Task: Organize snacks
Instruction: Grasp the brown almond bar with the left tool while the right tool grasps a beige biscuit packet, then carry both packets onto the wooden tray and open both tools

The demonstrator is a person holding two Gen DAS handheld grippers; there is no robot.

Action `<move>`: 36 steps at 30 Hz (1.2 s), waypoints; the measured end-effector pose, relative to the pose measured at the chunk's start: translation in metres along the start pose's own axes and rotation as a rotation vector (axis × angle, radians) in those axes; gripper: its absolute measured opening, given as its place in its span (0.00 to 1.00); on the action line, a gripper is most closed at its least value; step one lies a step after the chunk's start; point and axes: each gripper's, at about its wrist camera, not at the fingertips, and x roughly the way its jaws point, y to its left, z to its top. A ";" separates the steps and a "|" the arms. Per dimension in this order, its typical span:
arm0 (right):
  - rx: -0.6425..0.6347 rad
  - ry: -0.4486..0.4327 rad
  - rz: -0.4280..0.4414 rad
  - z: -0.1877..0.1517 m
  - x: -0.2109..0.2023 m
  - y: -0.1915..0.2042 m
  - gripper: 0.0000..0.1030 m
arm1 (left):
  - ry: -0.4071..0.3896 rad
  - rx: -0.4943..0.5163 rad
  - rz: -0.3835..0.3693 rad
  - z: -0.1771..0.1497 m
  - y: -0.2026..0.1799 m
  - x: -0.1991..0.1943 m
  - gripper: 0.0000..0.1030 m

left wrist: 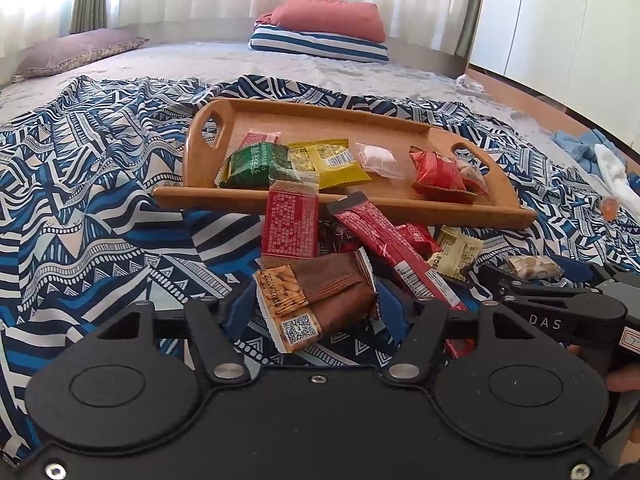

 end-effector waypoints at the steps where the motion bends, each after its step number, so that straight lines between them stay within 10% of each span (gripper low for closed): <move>1: 0.000 0.001 -0.001 0.000 0.000 0.000 1.00 | -0.004 0.000 0.002 0.001 0.001 -0.002 0.61; 12: 0.000 0.010 -0.018 0.006 -0.005 0.003 0.98 | -0.013 -0.010 0.027 0.004 0.013 -0.011 0.61; 25: -0.012 0.007 -0.024 0.009 -0.014 0.018 0.60 | -0.034 -0.022 0.044 0.009 0.024 -0.019 0.61; 36: 0.050 -0.013 -0.024 0.030 -0.025 0.012 0.58 | -0.068 -0.023 0.038 0.030 0.032 -0.026 0.60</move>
